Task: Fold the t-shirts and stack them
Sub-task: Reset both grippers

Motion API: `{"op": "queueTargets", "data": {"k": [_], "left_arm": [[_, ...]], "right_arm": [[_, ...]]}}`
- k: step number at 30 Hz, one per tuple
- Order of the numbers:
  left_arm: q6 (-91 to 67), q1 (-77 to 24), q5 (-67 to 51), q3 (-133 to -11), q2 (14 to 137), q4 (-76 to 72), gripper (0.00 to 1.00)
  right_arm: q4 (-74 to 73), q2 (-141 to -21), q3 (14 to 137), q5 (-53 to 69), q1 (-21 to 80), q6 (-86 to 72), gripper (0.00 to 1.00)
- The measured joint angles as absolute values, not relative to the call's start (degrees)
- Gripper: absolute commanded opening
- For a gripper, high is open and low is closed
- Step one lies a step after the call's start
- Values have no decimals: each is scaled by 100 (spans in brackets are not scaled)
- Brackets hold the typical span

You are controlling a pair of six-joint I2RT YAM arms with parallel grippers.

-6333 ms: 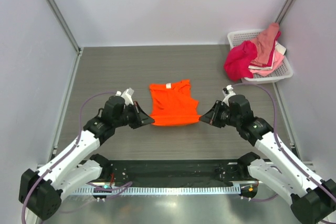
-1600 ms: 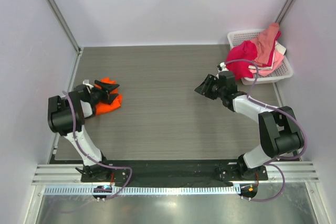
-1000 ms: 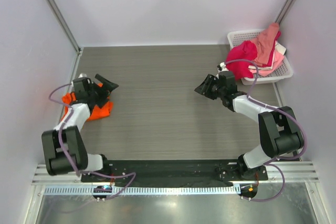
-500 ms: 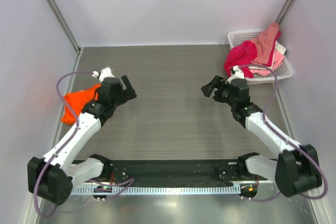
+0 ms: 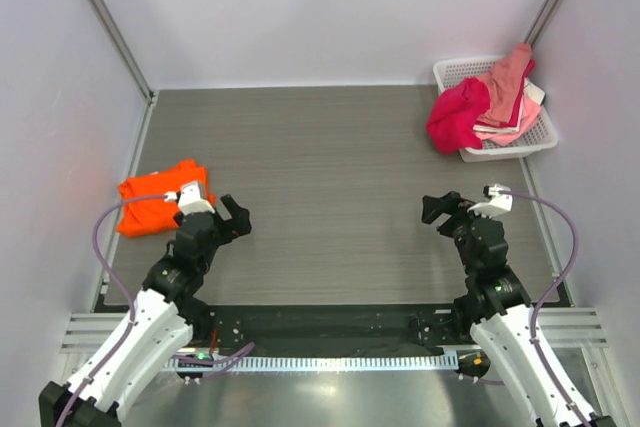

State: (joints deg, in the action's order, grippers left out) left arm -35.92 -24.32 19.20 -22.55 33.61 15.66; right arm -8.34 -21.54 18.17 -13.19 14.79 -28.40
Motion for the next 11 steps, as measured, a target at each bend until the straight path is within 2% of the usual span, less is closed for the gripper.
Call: {"op": "queueTargets", "data": {"k": [4, 8, 11], "left_arm": [[-3516, -2436, 2075, -1737, 2801, 1498, 100], [-3441, -2436, 2147, -1688, 2519, 1420, 100], [-3422, -2436, 2189, -1688, 2438, 1337, 100]], "right_arm": [[-773, -1920, 1157, -1256, 1476, -2884, 88], [-749, -2117, 1068, -1179, 1476, -2888, 85], [-681, -2220, 1068, -1127, 1476, -2895, 87]]}}
